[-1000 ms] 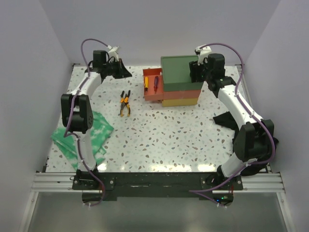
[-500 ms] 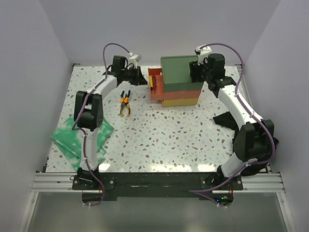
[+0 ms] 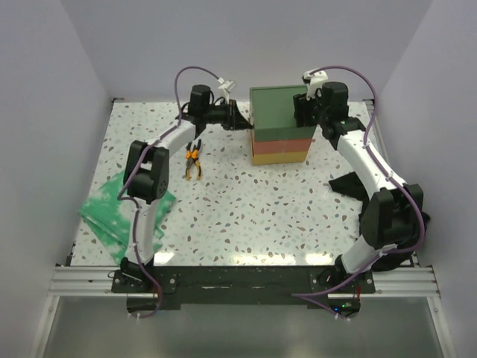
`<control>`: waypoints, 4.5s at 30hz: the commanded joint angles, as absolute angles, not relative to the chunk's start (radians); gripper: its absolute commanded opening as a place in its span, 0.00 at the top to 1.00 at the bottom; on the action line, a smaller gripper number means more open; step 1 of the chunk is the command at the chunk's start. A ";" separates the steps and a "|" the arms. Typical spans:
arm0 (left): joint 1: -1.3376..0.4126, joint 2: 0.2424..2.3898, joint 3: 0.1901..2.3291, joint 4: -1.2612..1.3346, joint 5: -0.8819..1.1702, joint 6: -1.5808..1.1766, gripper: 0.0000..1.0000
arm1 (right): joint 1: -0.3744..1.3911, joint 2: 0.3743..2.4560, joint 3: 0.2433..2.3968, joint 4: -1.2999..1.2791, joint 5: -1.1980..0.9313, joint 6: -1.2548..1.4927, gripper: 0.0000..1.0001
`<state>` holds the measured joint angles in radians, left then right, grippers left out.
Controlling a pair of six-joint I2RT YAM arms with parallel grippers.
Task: Sort the tools into containers
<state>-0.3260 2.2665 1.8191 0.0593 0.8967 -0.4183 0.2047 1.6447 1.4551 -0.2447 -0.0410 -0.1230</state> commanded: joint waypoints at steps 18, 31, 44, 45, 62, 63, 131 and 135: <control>-0.181 2.353 1.761 0.964 1.157 -1.210 0.36 | 0.202 1.723 1.465 -0.462 -0.008 -0.170 0.37; -0.253 2.414 1.836 0.855 1.088 -1.132 0.42 | 0.202 1.738 1.471 -0.476 -0.012 -0.176 0.37; -0.307 2.436 1.861 0.807 1.011 -1.072 0.60 | 0.204 1.721 1.440 -0.466 -0.012 -0.178 0.37; -0.308 2.436 1.861 0.804 1.003 -1.069 0.61 | 0.201 1.717 1.437 -0.466 -0.012 -0.178 0.37; -0.230 2.315 1.711 0.871 1.084 -1.061 0.94 | 0.201 1.703 1.396 -0.445 -0.009 -0.186 0.36; -0.210 2.304 1.691 0.873 1.089 -1.063 0.95 | 0.202 1.704 1.394 -0.439 -0.009 -0.186 0.36; -0.022 2.102 1.608 -0.424 0.283 -0.227 1.00 | 0.202 1.654 1.285 -0.373 -0.012 -0.210 0.35; 0.047 2.042 1.631 -0.335 0.544 -0.291 1.00 | 0.202 1.670 1.298 -0.374 -0.018 -0.209 0.35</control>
